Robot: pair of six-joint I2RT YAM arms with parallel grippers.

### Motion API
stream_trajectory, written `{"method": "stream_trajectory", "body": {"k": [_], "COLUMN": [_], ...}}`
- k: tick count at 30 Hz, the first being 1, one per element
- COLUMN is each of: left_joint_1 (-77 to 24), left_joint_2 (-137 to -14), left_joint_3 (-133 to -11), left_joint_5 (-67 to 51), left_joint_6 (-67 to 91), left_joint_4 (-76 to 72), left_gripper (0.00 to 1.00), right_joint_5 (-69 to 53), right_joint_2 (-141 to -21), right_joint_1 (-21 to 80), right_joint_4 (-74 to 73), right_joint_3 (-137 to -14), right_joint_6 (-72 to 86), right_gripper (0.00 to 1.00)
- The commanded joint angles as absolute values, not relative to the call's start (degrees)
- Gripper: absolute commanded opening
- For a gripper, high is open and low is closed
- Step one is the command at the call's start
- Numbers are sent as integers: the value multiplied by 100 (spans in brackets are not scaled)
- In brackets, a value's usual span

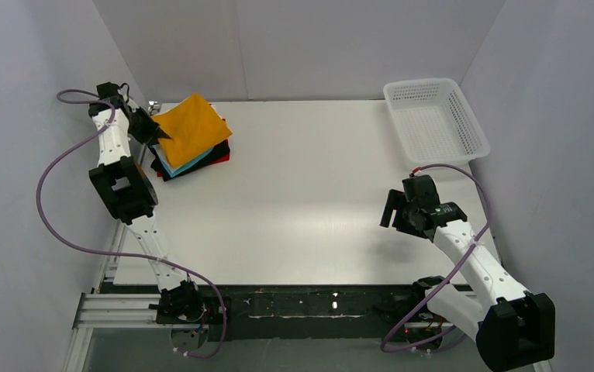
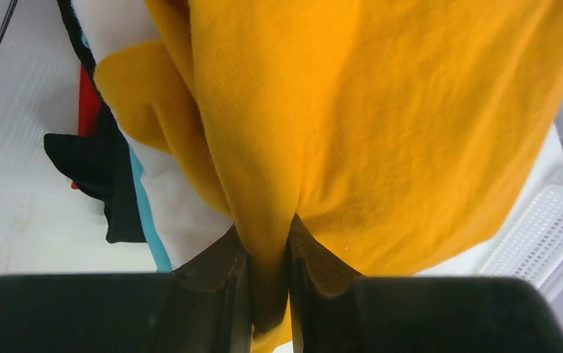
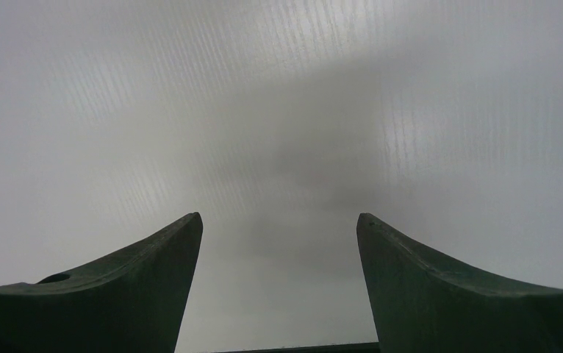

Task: Fold and stack the t-shirts
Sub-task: Put the neatly folded tshirt into the corner of the board with the left arm, then smooth out wrinkles on the folded tshirt

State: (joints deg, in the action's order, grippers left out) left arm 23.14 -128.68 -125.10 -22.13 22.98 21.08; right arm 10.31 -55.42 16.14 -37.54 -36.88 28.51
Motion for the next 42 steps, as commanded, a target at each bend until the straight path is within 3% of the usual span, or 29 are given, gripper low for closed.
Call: {"method": "stream_trajectory", "body": {"k": [1, 9, 16, 18, 21, 22, 24, 27, 28, 29, 34, 39, 42], "left_joint_1": [2350, 2353, 2347, 2352, 2360, 2356, 2352, 2352, 2353, 2354, 2351, 2184, 1894], "left_joint_2": [-12932, -13024, -12901, -12862, -12879, -12883, -12828, -12454, -12290, -12145, -11344, -10670, -10727], "left_joint_3": [-12752, -13544, -12718, -12460, -12377, -12428, -12586, -12611, -12600, -12600, -12585, -12140, -12090], "left_joint_5": [-2137, -1747, -1466, -1234, -774, -628, -392, -93, 103, 155, 117, -1215, -1384], "left_joint_6": [1827, 1611, 1652, 1713, 1893, 1941, 2013, 2136, 2181, 2217, 2380, 2505, 2463], "left_joint_4": [2573, 2665, 2486, 2442, 2531, 2625, 2802, 2913, 2944, 2981, 3394, 3084, 2961], "left_gripper": [9, 10, 18, 30, 36, 42, 67, 81, 94, 98, 98, 98, 98], "right_joint_5": [1206, 1095, 1100, 1091, 1066, 1061, 1059, 1095, 1118, 1143, 1473, 1465, 1292], "right_joint_2": [-5662, -5936, -6170, -6210, -6278, -6286, -6283, -6195, -6150, -6106, -5712, -5237, -5088], "right_joint_1": [1593, 1599, 1594, 1596, 1592, 1591, 1595, 1591, 1592, 1599, 1598, 1593, 1591], "right_joint_4": [-3810, -3843, -3903, -3909, -3903, -3910, -3912, -3924, -3943, -3971, -4253, -4178, -4059], "right_joint_3": [-4072, -4210, -4413, -4428, -4422, -4421, -4436, -4470, -4498, -4528, -4723, -4676, -4686], "right_joint_6": [2896, 2808, 2708, 2687, 2683, 2688, 2683, 2660, 2644, 2622, 2512, 2356, 2348], "right_gripper": [84, 84, 84, 84, 83, 83, 83, 83, 83, 83, 84, 84, 84]}}
